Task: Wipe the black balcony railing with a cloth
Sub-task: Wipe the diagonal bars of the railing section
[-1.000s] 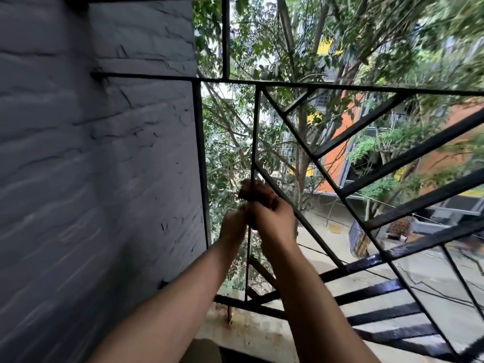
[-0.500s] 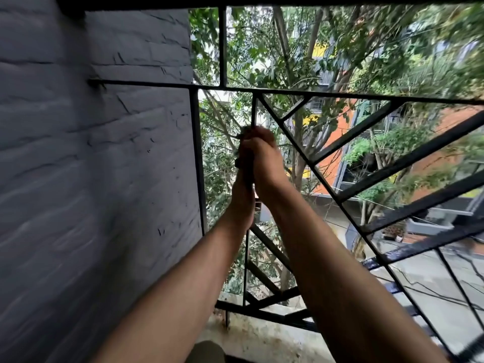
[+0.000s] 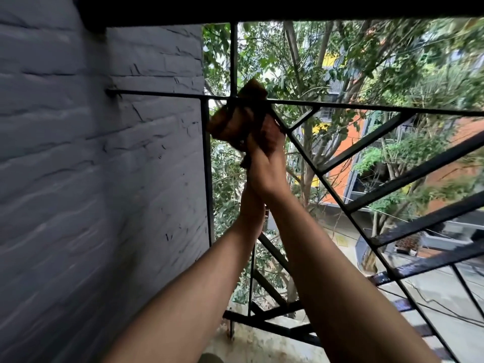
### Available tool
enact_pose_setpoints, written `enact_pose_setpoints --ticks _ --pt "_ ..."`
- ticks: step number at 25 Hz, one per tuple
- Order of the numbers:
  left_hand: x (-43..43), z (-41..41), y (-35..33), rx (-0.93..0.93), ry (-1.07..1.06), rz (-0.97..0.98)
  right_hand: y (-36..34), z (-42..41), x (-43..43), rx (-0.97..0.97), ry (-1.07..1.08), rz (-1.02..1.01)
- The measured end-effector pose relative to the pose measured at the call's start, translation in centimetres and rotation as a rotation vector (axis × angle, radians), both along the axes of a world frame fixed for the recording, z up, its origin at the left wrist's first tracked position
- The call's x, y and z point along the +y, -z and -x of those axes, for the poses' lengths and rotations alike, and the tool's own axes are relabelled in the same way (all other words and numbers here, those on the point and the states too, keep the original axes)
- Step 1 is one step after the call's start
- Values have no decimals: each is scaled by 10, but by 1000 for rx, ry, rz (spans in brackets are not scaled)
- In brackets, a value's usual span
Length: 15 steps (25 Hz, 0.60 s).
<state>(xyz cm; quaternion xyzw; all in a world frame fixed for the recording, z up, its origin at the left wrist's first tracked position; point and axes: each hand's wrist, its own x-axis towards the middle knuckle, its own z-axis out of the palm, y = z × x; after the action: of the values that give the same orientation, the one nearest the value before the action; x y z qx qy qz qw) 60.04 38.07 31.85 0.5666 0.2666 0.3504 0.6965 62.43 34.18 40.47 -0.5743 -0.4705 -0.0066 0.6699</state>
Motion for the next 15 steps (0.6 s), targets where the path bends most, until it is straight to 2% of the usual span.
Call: enact_pose_setpoints --ticks 1,2,3,5,7,11,14,15 --pt "-2 -2 5 -81 15 -11 10 -6 -9 -174 23 114" --pt "-4 -4 0 -69 51 5 15 -10 -23 -281 -14 265" --pt "2 -8 0 -88 33 -81 14 -13 -32 -305 -101 361" --pt "4 -14 -6 -141 -17 -51 -4 -11 -31 -157 -255 350" --pt "5 -21 -3 -168 -73 -1 -25 -11 -15 -62 -228 157" --pt "2 -16 -1 -349 -21 101 28 -17 -49 -354 -59 339" --pt "7 -20 5 -283 -13 112 42 -35 -76 -597 -27 585" --pt "6 -23 6 -262 -24 144 33 -39 -64 -607 -67 614"
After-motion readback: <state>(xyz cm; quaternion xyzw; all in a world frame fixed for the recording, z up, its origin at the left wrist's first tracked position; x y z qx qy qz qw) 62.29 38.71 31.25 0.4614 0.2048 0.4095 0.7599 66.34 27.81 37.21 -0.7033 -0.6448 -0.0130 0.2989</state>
